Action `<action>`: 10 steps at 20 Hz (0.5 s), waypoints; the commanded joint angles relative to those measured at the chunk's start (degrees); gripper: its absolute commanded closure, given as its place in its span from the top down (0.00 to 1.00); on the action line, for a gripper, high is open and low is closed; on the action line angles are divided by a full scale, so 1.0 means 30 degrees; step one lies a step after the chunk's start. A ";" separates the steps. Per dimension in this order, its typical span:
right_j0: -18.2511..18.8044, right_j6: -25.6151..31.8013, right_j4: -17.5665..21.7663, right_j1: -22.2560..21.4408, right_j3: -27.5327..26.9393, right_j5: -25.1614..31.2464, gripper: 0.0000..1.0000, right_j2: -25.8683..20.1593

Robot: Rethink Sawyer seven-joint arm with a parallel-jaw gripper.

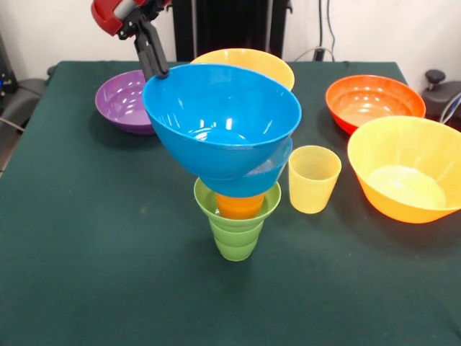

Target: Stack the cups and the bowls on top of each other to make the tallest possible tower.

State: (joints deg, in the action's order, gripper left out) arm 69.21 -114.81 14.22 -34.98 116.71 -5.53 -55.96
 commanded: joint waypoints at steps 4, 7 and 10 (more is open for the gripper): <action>-0.1698 -0.2761 0.0432 -0.0474 0.1580 -0.1226 0.00 0.1561; -0.1884 -0.2811 0.0366 -0.0547 0.1654 -0.1410 0.00 0.1675; -0.2037 -0.2899 0.0283 -0.0644 0.1710 -0.1535 0.00 0.1786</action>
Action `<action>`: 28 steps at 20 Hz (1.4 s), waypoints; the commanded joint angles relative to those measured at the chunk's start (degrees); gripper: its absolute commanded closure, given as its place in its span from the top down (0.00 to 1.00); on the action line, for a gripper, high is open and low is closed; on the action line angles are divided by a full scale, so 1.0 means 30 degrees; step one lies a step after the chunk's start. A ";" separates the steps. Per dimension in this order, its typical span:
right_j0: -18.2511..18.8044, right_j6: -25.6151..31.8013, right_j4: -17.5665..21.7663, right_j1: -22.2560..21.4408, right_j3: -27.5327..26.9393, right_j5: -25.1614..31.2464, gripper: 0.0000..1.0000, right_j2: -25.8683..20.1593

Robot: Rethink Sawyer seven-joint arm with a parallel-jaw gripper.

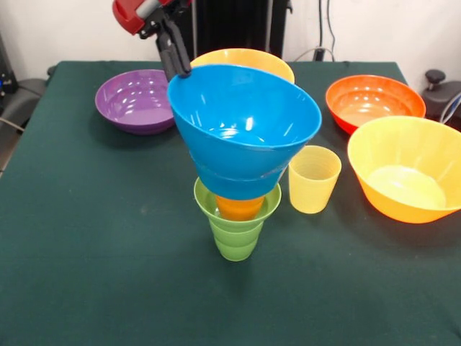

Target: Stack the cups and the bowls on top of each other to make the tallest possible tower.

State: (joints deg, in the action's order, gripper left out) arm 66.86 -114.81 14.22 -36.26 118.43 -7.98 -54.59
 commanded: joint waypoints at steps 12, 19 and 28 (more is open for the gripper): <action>-0.1239 -0.2905 0.0151 -0.0512 0.1261 -0.0523 0.00 0.1262; -0.0525 -0.2389 0.0483 -0.0085 0.1086 0.0106 0.00 0.0699; 0.0177 -0.1622 0.1023 0.0883 0.0635 0.0650 0.00 0.0272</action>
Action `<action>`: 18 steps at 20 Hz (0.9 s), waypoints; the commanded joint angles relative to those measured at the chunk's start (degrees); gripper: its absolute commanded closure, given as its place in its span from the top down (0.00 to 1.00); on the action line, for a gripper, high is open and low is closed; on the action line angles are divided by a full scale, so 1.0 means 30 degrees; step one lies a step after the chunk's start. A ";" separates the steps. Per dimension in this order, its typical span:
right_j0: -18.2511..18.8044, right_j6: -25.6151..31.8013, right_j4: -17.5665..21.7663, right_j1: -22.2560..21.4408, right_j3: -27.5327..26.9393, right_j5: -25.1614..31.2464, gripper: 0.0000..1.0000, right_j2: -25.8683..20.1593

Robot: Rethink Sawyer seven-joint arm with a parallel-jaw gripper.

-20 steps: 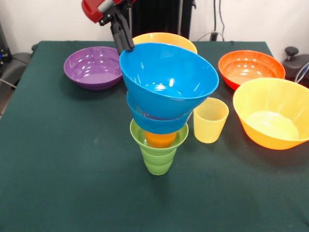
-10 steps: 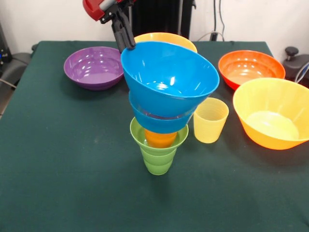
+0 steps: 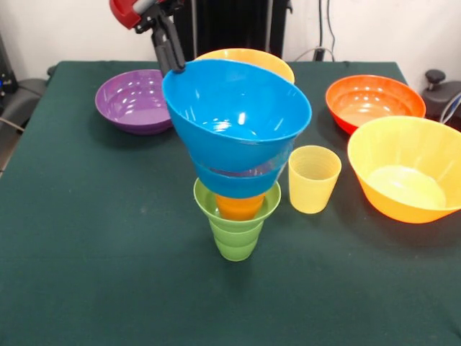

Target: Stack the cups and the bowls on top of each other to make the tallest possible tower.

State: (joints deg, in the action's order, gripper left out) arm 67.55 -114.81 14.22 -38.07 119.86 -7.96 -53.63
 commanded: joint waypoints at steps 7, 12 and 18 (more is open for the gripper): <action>0.0097 -0.1225 0.1214 0.2152 -0.0226 0.0887 0.00 -0.0266; -0.0064 -0.1376 0.1057 0.2068 -0.0174 0.0747 0.00 -0.0264; -0.0745 -0.1975 0.0561 0.1566 -0.0029 0.0286 0.00 0.0047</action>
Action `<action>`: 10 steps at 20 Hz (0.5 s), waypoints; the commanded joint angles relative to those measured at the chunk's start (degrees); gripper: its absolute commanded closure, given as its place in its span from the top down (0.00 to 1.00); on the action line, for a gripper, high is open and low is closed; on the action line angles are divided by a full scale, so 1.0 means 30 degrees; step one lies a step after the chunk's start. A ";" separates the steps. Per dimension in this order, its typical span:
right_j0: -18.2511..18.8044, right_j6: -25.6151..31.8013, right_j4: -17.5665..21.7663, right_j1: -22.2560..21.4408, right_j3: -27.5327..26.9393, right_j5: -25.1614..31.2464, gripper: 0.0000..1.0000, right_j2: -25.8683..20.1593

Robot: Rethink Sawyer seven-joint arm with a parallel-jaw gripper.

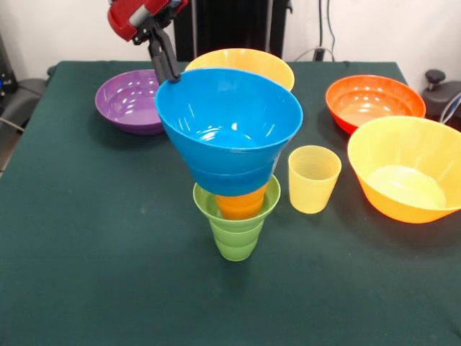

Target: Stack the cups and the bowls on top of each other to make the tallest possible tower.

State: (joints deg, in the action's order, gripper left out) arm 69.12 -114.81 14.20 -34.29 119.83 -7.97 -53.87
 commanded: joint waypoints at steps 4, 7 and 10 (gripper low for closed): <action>-0.1664 -0.2268 0.0255 -0.0080 0.0027 0.0176 0.00 0.0323; -0.1793 -0.2335 0.0225 -0.0081 0.0021 0.0101 0.00 0.0346; -0.1646 -0.2230 0.0247 -0.0054 -0.0014 0.0325 0.00 0.0230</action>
State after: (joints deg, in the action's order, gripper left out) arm 67.31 -114.81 14.20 -34.73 119.84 -7.97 -53.88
